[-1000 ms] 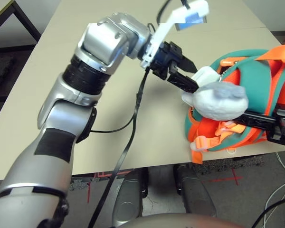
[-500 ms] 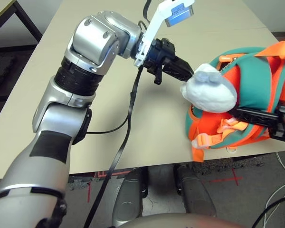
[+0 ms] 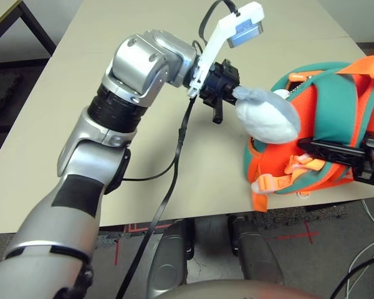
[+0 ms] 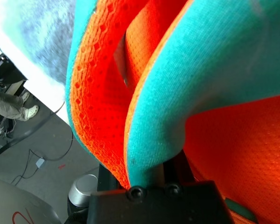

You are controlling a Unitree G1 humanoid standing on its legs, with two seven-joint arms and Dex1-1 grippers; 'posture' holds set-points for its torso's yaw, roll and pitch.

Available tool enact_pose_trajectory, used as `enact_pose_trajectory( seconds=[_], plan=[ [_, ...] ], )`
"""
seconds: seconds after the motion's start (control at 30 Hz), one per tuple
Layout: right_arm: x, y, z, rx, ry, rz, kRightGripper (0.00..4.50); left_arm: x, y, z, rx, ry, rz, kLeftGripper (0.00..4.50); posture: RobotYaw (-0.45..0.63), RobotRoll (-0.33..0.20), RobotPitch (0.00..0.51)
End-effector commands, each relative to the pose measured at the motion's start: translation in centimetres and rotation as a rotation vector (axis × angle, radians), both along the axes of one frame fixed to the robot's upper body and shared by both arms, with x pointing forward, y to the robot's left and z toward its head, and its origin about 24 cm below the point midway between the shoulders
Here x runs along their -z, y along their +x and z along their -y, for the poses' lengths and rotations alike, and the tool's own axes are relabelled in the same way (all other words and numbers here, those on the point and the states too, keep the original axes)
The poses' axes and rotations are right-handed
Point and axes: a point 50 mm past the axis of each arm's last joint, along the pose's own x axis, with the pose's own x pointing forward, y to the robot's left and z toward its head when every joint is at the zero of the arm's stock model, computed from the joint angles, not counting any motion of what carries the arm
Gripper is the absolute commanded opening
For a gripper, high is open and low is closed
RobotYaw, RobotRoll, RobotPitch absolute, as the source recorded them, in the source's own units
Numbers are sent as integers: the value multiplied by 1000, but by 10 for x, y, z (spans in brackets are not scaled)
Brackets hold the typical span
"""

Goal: Put the pencil case into the backpack and zip it.

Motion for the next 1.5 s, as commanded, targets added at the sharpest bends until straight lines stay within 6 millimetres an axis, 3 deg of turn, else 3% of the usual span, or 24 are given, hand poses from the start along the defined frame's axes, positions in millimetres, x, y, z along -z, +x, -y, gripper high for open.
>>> enact_pose_trajectory(
  seconds=[0.03, 0.3, 0.37, 0.47, 0.57, 0.7, 0.83, 0.97, 1.3, 1.5],
  plan=[
    [3, -2, -5, -23, 6, -11, 294, 6, 0, 4, -10, -11, -31, 0, 27, 0, 206],
    [4, -1, -6, -28, 9, -11, 294, 24, -6, 4, 4, 0, -86, 0, 33, 0, 205],
    [4, -1, -6, -31, 9, -11, 294, 17, -8, -2, 11, -25, -72, 0, 41, 0, 203],
    [4, 0, -5, -33, 9, -10, 294, -9, -12, -19, 45, -123, -4, 0, 45, 0, 204],
    [4, 0, -4, -35, 8, -12, 294, -30, -12, -42, 16, -148, 72, 637, 58, 0, 206],
    [4, 1, -4, -40, 8, -15, 294, -47, -23, -69, 53, -136, 147, 1931, 65, 0, 207],
    [4, 3, -4, -47, 8, -17, 294, -52, -37, -80, 117, -103, 175, 3133, 82, 0, 206],
    [3, 6, -6, -59, 9, -12, 294, -51, -41, -72, 148, -132, 198, 4410, 84, 0, 203],
    [1, 5, -6, -59, 8, -1, 294, -36, -27, -42, 158, -163, 252, 4500, 56, 0, 197],
    [1, 3, -6, -50, 10, 1, 293, -24, -19, -37, 128, -136, 232, 4500, 42, 0, 196]
  ],
)
